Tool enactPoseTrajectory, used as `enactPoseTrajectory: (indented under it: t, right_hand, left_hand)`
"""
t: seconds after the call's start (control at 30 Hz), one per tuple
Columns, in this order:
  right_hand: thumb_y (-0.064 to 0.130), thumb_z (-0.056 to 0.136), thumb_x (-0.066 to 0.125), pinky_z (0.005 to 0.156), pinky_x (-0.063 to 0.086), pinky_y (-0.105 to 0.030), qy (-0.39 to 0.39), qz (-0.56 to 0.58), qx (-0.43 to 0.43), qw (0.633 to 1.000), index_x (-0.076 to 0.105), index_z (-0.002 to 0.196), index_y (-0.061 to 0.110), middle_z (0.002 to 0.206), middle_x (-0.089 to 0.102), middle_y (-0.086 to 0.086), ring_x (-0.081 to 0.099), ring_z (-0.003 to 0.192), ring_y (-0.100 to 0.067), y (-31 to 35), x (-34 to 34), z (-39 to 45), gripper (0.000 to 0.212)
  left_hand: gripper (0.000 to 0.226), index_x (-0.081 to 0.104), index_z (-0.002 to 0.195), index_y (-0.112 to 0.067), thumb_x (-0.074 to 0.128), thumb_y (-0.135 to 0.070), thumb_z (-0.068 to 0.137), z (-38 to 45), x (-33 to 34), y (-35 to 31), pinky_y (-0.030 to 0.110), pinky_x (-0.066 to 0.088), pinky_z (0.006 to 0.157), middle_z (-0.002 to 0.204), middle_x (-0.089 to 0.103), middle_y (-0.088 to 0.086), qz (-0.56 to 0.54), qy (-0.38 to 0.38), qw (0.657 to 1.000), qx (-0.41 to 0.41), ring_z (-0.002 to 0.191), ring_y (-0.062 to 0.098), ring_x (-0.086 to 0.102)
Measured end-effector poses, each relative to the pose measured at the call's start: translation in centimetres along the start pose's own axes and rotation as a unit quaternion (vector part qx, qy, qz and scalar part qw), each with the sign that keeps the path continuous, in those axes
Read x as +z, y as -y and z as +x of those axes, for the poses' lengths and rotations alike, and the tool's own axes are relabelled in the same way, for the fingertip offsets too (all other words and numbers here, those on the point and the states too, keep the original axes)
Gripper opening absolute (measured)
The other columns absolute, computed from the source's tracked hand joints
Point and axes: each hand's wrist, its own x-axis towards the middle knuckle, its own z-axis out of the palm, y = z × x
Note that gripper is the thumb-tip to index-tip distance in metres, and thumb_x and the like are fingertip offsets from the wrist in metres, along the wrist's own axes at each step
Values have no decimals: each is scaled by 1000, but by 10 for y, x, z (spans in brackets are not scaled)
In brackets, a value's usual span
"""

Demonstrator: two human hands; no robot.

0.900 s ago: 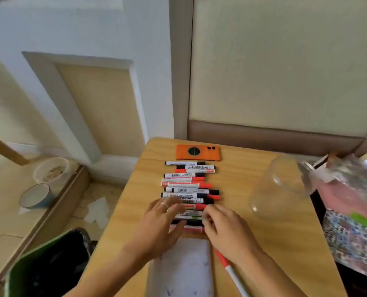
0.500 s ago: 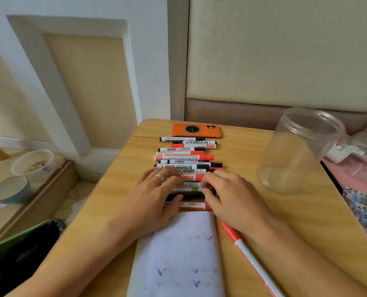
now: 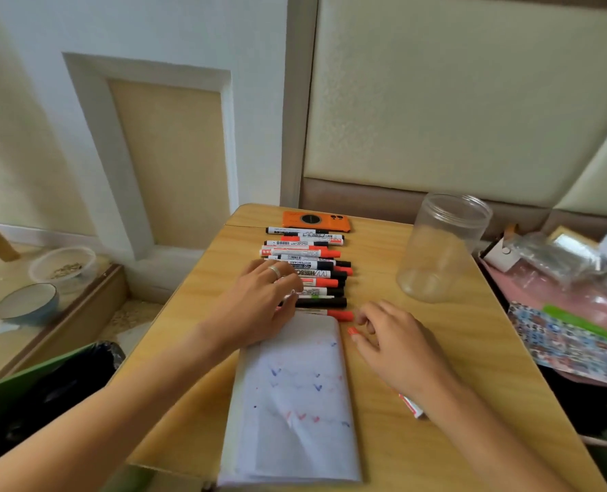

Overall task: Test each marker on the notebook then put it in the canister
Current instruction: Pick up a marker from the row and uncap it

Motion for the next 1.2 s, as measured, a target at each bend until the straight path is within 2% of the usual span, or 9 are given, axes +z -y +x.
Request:
enactPoseTrajectory:
  t: [0.17,0.27,0.37,0.47,0.67,0.8,0.93,1.07,1.2]
  right_hand:
    - [26,95,58,76,52,-36,17,-28,27,999,53,115,29,115,60,8,63,105,-22,8,6,-24,21]
    - [19,92,59,75,50,-36,3,-22,25,999,55,113,29,114,60,9,62,104,-22,16,5,-35,23]
    - [16,88,60,71,52,-39,-27,15,-28,999,59,107,27,107,61,9,61,97,-22,29,3,-41,22]
    - [12,84,58,77,51,-38,-31,32,-114,992,65,107,26,103,61,6,56,97,-18,46,2,-44,27]
    - [7,83,62,83,47,-34,-51,87,-174,980,61,99,17,98,60,5,51,95,-15,65,10,-39,19]
    - [15,83,59,83,43,-26,-64,85,-170,980,61,99,16,96,52,11,51,94,-13,59,20,-30,16]
    - [30,90,54,82,46,-24,-78,94,-167,978,67,100,16,99,55,9,55,93,-12,53,23,-19,21]
    - [34,100,52,68,52,-34,-99,22,-173,980,60,110,27,96,60,8,60,85,-16,54,19,-11,15]
    - [44,99,46,58,46,-29,-138,-44,-191,971,63,103,27,85,59,9,61,76,-15,57,23,-4,24]
  left_hand:
    - [14,68,103,-23,61,-17,92,-21,-25,-32,35,50,77,107,64,-4,-59,51,997,26,98,19,58]
    - [18,67,106,-25,60,-16,91,-43,-27,-47,36,51,67,103,62,-5,-111,75,990,-33,91,19,60]
    - [22,60,115,-28,58,-27,94,-63,-22,-51,35,51,76,108,58,-10,-136,70,984,-86,94,13,56]
    - [29,58,119,-23,51,-39,96,-74,-17,-56,35,48,81,108,59,-5,-107,63,990,-66,95,19,54]
    - [25,61,106,-17,46,-32,94,-73,-21,-57,43,46,76,96,61,3,-113,63,990,-62,89,25,51]
    - [34,61,113,-22,38,-44,102,-69,-26,-56,39,45,77,98,62,-3,-162,67,982,-68,92,17,51]
    - [22,67,100,-24,49,-38,99,-57,-27,-51,37,50,70,88,67,-8,-241,52,960,-132,81,12,59]
    - [10,70,97,-23,60,-23,99,-47,-27,-48,24,47,70,81,70,-9,-331,21,922,-201,79,10,64]
    - [22,64,90,-18,52,-29,104,-44,-20,-41,21,41,63,76,66,-7,-324,79,923,-194,71,8,57]
